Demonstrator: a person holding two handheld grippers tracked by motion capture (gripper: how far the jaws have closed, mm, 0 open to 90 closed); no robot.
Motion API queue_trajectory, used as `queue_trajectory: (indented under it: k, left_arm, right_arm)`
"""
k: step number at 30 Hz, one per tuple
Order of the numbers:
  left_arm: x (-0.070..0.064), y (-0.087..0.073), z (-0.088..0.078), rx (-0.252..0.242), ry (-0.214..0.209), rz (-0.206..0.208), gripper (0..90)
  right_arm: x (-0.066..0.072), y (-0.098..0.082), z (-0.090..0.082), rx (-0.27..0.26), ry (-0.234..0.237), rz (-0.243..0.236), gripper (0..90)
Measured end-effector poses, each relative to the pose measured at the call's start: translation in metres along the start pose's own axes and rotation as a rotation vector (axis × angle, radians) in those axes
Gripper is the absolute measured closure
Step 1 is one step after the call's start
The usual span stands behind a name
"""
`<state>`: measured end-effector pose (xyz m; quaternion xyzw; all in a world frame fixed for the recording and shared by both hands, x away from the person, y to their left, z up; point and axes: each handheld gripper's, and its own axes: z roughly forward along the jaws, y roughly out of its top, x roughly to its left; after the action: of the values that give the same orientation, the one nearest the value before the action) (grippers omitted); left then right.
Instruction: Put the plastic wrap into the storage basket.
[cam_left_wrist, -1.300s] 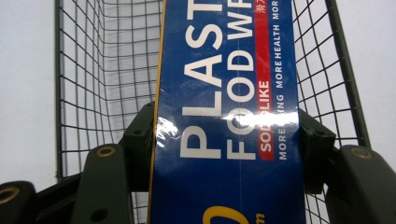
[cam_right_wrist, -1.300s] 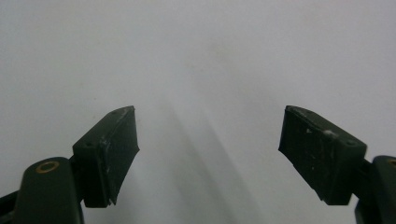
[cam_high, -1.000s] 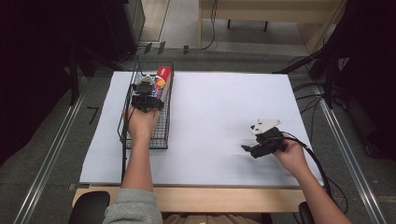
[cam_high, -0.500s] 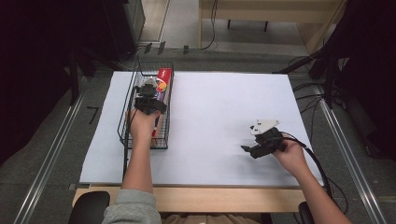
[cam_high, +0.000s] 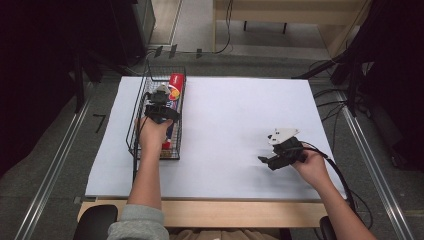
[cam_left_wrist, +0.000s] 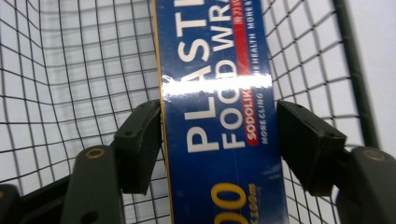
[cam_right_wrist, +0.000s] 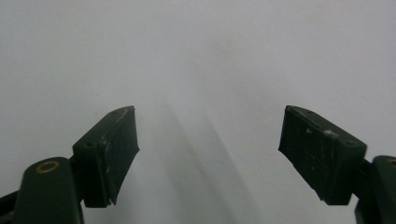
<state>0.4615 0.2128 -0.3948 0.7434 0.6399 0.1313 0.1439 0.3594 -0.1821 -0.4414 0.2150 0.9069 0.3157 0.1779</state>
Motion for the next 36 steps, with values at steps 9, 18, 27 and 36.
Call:
queue_trajectory:
  k: [9,18,27,36]
  left_arm:
    - [0.007,-0.01,-0.037,-0.06,-0.119,0.055,28.5]
    - [0.002,-0.026,-0.061,-0.092,-0.251,0.199,27.6]
    - [-0.011,-0.05,-0.075,-0.172,-0.354,0.4,27.0]
    - [-0.039,-0.076,-0.084,-0.217,-0.447,0.544,26.7]
  right_arm:
    - [-0.001,0.0,-0.002,-0.02,0.028,0.027,20.1]
    - [0.0,0.002,-0.001,-0.021,0.055,0.04,20.0]
    - [0.003,0.002,0.0,-0.019,0.071,0.034,20.0]
    - [0.004,0.002,-0.001,-0.018,0.081,0.036,20.0]
